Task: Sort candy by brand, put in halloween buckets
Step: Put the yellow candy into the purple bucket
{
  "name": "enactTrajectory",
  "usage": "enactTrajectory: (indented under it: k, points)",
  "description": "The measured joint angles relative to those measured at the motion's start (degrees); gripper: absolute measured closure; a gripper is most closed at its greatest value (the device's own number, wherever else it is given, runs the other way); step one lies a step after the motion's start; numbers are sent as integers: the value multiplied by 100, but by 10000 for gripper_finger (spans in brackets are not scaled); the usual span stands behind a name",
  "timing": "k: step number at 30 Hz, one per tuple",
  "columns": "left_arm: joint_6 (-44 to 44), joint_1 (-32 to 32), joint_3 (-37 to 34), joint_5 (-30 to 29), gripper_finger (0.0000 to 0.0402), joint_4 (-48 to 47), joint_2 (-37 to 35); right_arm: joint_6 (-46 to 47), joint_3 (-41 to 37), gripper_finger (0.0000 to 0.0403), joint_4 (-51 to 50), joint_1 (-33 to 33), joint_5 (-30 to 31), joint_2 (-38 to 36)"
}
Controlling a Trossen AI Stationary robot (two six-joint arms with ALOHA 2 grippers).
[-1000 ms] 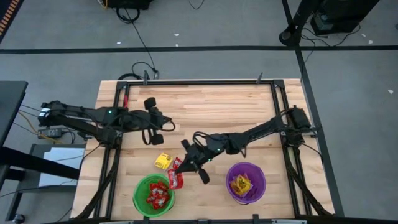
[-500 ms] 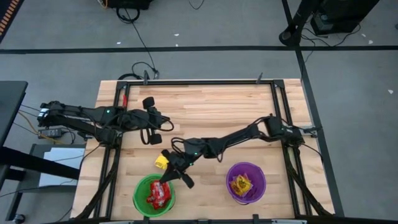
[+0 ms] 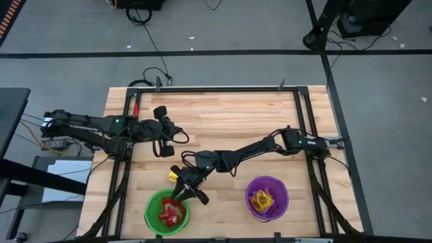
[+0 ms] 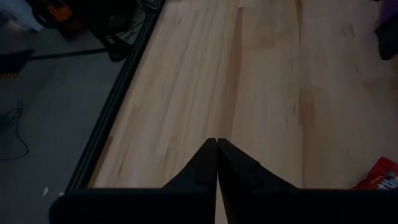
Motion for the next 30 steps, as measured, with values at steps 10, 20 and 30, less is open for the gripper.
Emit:
enactTrajectory:
  k: [10, 20, 30]
  points:
    - [-534, -5, 0, 232, 383, -831, -140, -752, 2, 252, -2551, -365, -592, -1215]
    - [-1662, -15, -9, 661, 383, -2180, -620, -2346, 2, 253, -7130, 178, 4354, -3919]
    - [-2606, -14, -1394, 1773, 383, -2247, -654, 475, -56, 253, -10477, 1813, 8066, -6075]
